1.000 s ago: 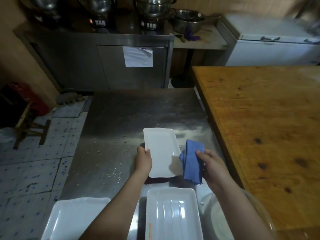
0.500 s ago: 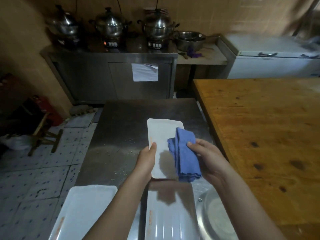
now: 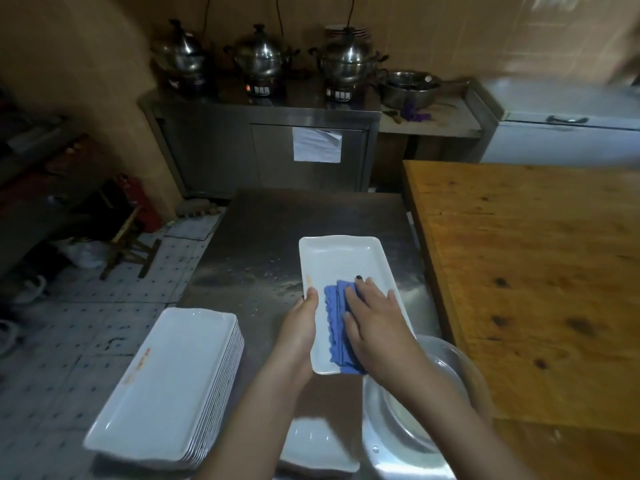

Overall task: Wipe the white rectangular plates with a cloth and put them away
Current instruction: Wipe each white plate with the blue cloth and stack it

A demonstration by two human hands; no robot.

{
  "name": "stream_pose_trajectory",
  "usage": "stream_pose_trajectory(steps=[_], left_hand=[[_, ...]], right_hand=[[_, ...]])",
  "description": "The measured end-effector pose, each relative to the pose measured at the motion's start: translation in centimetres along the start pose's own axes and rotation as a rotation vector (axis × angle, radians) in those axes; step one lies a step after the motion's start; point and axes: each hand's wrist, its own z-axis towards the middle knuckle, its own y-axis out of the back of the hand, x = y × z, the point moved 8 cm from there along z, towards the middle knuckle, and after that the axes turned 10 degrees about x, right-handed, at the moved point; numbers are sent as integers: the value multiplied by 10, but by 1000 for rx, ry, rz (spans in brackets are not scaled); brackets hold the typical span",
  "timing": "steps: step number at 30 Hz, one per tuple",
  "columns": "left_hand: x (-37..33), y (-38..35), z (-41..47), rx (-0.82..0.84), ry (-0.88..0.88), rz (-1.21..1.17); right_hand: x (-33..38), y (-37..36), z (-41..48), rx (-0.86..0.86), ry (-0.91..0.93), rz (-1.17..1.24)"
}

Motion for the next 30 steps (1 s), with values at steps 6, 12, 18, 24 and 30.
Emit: stream_pose_trajectory(steps=[6, 12, 18, 24, 30], left_hand=[[12, 0, -27, -141, -96, 179], [15, -2, -38, -98, -140, 238], [-6, 23, -41, -174, -128, 275], [-19, 43, -40, -187, -122, 386], [-21, 53, -40, -139, -115, 453]], right_hand=[[22, -26, -20, 120, 209, -25], [12, 3, 29, 18, 85, -210], [-10, 4, 16, -33, -158, -237], [50, -25, 2, 49, 29, -101], [59, -8, 55, 4, 5, -161]])
